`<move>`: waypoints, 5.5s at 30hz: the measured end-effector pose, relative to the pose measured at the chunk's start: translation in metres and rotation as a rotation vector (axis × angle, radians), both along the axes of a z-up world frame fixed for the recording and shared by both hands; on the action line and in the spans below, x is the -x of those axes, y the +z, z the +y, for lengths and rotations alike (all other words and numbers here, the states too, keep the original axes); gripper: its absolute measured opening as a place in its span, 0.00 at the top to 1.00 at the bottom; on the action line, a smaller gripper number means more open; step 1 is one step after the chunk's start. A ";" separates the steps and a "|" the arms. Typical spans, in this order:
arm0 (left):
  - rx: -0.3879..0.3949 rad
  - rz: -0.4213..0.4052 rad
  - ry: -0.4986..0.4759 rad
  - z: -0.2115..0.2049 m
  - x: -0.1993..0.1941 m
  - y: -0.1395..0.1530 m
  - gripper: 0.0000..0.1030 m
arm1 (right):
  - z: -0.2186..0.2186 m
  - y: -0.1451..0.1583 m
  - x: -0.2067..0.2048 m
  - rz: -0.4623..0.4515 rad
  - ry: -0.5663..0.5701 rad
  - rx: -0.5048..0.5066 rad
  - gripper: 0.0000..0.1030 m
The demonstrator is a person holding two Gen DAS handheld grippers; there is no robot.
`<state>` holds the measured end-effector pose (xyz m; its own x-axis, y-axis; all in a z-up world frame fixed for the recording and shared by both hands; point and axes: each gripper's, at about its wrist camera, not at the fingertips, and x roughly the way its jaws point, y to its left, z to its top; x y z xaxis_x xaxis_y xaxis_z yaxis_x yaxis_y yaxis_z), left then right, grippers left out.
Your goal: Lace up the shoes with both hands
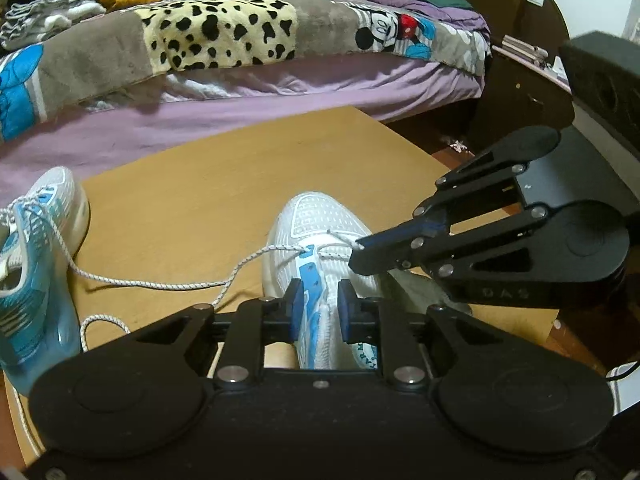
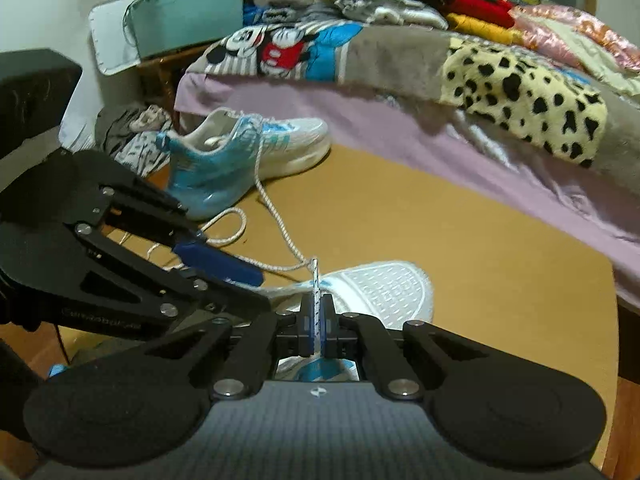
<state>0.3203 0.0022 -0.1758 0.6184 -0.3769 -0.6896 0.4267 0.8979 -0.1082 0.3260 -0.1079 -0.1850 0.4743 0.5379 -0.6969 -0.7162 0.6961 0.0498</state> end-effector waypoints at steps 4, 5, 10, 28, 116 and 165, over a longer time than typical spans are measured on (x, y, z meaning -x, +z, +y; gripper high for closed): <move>-0.030 -0.013 -0.005 -0.004 0.000 -0.001 0.90 | 0.005 -0.004 -0.002 0.039 0.016 0.017 0.96; -0.019 -0.006 0.012 -0.001 -0.001 -0.003 0.91 | 0.005 -0.005 -0.002 0.044 0.014 0.021 0.96; 0.127 0.066 0.124 0.017 -0.007 -0.006 0.92 | 0.010 -0.007 -0.002 0.063 0.017 0.031 0.96; 0.638 0.330 0.431 0.069 -0.018 -0.030 0.91 | 0.022 -0.013 -0.006 0.101 0.028 0.084 0.96; 0.732 0.312 0.491 0.062 -0.025 -0.039 0.98 | 0.033 -0.016 -0.009 0.034 0.002 0.045 0.95; 0.650 0.129 0.646 0.132 0.001 0.000 1.00 | -0.010 0.014 0.027 0.025 -0.044 0.024 0.61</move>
